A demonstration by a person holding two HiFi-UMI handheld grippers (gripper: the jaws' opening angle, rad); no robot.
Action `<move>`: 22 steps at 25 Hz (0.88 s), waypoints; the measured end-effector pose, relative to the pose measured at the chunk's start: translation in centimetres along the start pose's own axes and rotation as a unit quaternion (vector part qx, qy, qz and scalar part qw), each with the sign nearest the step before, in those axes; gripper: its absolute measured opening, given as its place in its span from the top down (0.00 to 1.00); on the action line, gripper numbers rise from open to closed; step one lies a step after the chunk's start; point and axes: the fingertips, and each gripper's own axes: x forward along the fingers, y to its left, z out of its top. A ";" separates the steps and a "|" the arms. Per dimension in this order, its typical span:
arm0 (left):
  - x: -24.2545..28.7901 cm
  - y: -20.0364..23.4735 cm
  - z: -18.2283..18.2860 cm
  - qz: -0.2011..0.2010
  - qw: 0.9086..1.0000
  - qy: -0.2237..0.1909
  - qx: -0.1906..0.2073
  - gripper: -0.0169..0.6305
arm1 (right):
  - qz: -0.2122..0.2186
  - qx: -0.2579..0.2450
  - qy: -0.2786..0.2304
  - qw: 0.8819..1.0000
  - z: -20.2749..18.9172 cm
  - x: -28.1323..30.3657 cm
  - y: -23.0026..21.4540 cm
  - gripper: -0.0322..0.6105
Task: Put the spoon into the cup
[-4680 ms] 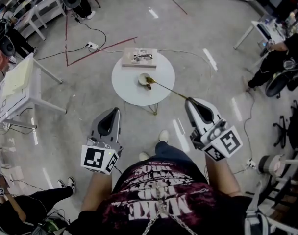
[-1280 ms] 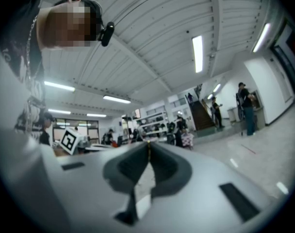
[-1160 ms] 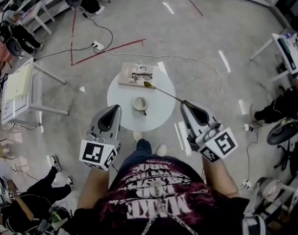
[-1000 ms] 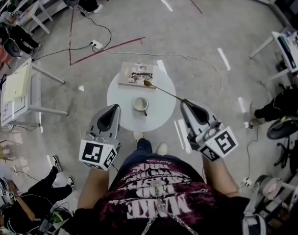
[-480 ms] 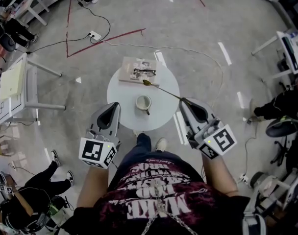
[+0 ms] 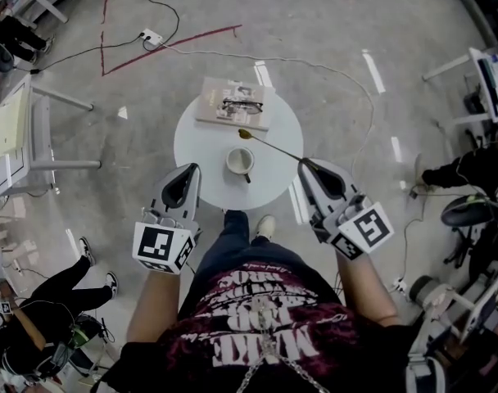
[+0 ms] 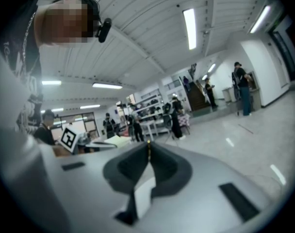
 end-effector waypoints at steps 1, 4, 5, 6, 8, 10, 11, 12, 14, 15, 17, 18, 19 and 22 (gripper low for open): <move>0.3 0.1 -0.5 -0.001 1.000 0.004 -0.002 0.93 | -0.001 0.002 0.003 1.000 -0.4 0.2 -0.2 0.89; 1.2 0.3 -1.7 -0.007 1.000 0.015 -0.007 0.93 | -0.006 0.007 0.015 1.000 -1.5 1.1 -1.0 0.89; 1.5 0.3 -2.0 -0.009 1.000 0.019 -0.008 0.93 | -0.007 0.008 0.019 1.000 -1.9 1.5 -1.2 0.89; 1.8 0.3 -2.3 -0.012 1.000 0.022 -0.010 0.93 | -0.007 0.008 0.024 1.000 -2.2 1.8 -1.3 0.89; 2.5 0.3 -3.0 -0.017 0.999 0.029 -0.013 0.93 | -0.009 0.008 0.035 0.999 -3.1 2.5 -1.6 0.89; 3.3 0.5 -3.7 -0.021 0.999 0.035 -0.017 0.93 | -0.010 0.010 0.044 0.999 -4.1 3.1 -1.9 0.89; 3.8 0.6 -4.1 -0.023 0.999 0.037 -0.018 0.93 | -0.010 0.012 0.049 0.999 -4.6 3.4 -2.0 0.89; 4.2 0.7 -4.5 -0.025 0.999 0.039 -0.020 0.93 | -0.010 0.014 0.054 0.998 -5.2 3.6 -2.2 0.89; 5.0 1.0 -5.4 -0.027 0.998 0.044 -0.024 0.93 | -0.013 0.018 0.066 0.998 -6.5 3.9 -2.6 0.89; 5.3 1.1 -5.9 -0.029 0.998 0.047 -0.026 0.93 | -0.014 0.021 0.072 0.997 -7.2 4.1 -2.7 0.89; 5.8 1.0 -6.9 -0.034 0.997 0.056 -0.031 0.93 | -0.015 0.029 0.083 0.996 -8.5 4.4 -2.8 0.89; 6.0 0.8 -7.4 -0.038 0.997 0.061 -0.033 0.93 | -0.015 0.031 0.089 0.995 -9.1 4.5 -2.8 0.89; 6.2 0.7 -8.0 -0.041 0.996 0.065 -0.035 0.93 | -0.016 0.032 0.094 0.995 -9.8 4.6 -2.9 0.89; 6.8 0.6 -9.7 -0.048 0.995 0.077 -0.042 0.93 | -0.020 0.036 0.110 0.993 -11.9 5.2 -3.4 0.89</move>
